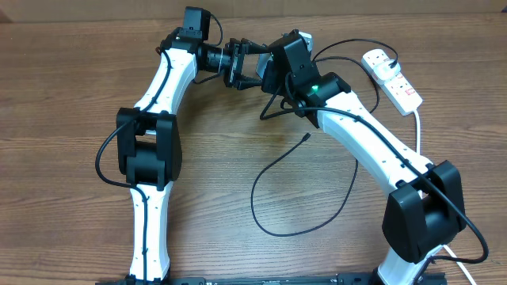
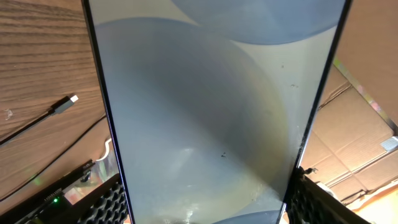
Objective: Plug charger to phone and switch on socket
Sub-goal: 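Grasp the phone's edge with the right gripper beside the left gripper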
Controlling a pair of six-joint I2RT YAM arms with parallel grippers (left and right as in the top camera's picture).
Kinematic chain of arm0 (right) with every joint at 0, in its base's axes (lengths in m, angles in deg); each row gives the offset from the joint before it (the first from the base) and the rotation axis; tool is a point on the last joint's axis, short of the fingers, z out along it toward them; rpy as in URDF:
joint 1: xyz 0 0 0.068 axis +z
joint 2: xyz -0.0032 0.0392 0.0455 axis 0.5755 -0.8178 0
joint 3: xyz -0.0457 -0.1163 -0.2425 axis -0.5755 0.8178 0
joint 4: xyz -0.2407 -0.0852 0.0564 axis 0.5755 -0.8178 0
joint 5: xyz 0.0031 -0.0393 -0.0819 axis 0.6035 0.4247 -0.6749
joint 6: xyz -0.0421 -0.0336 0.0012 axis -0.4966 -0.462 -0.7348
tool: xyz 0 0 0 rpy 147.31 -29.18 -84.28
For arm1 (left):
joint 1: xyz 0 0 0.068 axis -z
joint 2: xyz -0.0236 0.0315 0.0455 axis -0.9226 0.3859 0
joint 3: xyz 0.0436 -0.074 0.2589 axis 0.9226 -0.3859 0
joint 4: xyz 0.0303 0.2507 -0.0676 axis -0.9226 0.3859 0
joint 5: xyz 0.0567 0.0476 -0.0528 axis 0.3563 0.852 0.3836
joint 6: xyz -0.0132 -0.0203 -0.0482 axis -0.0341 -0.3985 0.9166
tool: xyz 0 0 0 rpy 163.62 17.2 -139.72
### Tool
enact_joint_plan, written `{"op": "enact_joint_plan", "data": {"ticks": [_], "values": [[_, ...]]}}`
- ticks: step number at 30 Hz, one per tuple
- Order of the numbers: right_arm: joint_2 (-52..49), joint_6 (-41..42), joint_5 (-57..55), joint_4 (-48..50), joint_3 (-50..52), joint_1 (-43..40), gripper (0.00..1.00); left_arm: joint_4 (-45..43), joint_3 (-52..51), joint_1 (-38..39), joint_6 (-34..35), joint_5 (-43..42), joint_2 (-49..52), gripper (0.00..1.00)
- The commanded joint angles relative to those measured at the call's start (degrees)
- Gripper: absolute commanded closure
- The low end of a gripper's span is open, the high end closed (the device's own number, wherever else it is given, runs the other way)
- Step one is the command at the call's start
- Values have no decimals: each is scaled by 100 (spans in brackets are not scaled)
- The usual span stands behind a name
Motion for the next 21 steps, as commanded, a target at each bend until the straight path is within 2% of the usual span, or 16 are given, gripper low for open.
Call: {"op": "enact_joint_plan", "data": {"ticks": [1,8,21], "values": [[15,-22,-81,31,-31,11,79,-28,175,-31,-98,-299,31,38],[13,-22,-83,4,-28,11,79,-31,175,-31,-98,-302,31,38],[13,-22,-85,11,-31,11,88,-28,175,-31,-116,-363,31,37]]}}
